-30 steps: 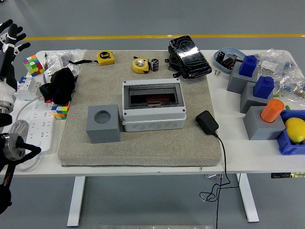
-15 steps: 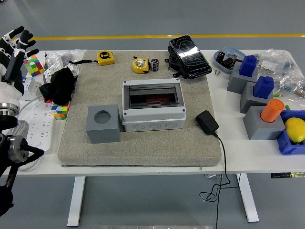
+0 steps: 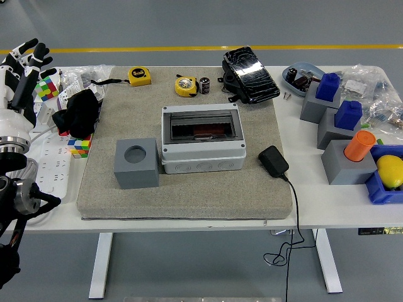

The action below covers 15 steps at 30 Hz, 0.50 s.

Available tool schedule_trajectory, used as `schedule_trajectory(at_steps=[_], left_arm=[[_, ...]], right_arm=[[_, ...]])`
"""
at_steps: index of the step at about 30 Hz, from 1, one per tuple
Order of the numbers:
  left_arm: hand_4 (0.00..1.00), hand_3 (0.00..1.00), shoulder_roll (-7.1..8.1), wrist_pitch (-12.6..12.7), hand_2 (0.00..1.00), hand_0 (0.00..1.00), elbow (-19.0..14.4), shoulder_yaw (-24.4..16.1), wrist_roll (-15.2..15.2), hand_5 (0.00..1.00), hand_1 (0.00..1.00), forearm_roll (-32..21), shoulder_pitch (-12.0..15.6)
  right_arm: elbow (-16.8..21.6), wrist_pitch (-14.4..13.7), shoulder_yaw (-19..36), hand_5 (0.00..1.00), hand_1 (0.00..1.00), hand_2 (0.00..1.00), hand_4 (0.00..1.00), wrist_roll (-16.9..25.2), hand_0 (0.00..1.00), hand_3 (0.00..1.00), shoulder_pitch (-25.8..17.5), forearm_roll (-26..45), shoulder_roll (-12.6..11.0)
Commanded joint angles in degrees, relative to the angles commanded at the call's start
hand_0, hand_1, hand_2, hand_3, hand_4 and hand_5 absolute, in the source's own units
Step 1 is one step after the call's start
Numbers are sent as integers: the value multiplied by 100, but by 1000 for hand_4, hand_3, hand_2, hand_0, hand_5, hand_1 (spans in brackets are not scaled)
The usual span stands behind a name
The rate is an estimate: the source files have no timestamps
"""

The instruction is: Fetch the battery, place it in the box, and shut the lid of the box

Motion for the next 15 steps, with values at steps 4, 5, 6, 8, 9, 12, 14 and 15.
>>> schedule_trajectory(at_steps=[4, 5, 6, 8, 9, 12, 14, 15], left_arm=[[953, 734, 5, -9, 687, 562, -15, -9, 7, 537, 696, 5, 11], [953, 734, 8, -10, 687, 562, -20, -10, 7, 537, 696, 7, 14], [953, 734, 11, -12, 687, 562, -24, -15, 10, 537, 696, 6, 13], [953, 734, 12, -14, 687, 562, -32, -19, 9, 537, 696, 2, 10], [953, 734, 12, -17, 687, 562, -36, -19, 9, 537, 696, 1, 10], [944, 733, 15, -22, 687, 562, -40, -11, 17, 522, 696, 5, 15], [944, 733, 21, -24, 687, 562, -43, -4, 23, 522, 696, 11, 22], [944, 733, 22, -25, 687, 562, -43, -1, 25, 522, 696, 13, 26]], right_arm=[[-2, 0, -2, 538, 646, 666, 980, 2, 624, 570, 1, 1, 1], [-2, 2, -3, 538, 646, 666, 980, 1, 624, 570, -2, 1, 3], [-4, 3, -7, 538, 646, 666, 980, 0, 624, 570, -1, 5, 4], [-7, 3, 1, 538, 646, 666, 980, -1, 624, 570, -2, 4, 5], [-7, 3, 8, 538, 646, 666, 980, -1, 624, 570, -5, 4, 5], [-4, -1, 25, 538, 647, 666, 980, 0, 624, 570, -15, -7, 2], [-3, -7, 39, 538, 647, 666, 980, 2, 624, 570, -25, -11, 1], [-3, -7, 40, 538, 647, 666, 980, 1, 624, 570, -29, -13, 1]])
